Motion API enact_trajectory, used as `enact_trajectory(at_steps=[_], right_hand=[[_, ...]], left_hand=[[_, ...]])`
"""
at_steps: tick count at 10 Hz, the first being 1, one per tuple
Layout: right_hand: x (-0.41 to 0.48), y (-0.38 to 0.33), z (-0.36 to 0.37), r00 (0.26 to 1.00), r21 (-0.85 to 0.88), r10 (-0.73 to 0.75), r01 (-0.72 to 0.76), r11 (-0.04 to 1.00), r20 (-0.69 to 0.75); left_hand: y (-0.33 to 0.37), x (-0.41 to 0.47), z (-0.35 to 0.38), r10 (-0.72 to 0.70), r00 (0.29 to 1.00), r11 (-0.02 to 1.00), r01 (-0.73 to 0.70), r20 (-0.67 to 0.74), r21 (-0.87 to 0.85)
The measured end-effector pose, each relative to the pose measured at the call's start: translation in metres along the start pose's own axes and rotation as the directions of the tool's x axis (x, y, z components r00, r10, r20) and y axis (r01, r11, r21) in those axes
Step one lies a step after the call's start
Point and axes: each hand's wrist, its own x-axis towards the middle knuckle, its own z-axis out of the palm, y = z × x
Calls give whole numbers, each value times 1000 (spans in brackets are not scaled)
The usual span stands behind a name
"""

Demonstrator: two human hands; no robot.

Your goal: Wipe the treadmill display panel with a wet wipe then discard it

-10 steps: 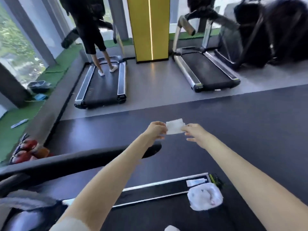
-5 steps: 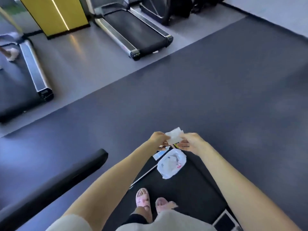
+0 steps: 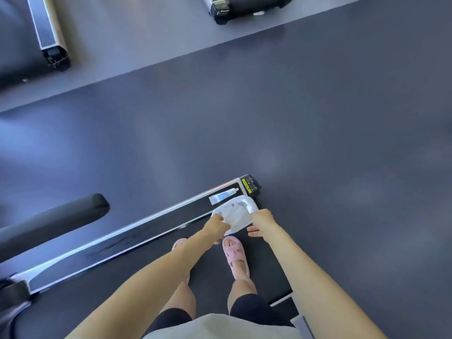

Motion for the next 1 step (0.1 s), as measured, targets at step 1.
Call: enact_trajectory(at_steps=[1], right_hand=[[12, 5, -15, 1000, -248, 13, -15, 969, -11]], left_hand=[[8, -3, 17, 78, 993, 980, -61, -87, 188]])
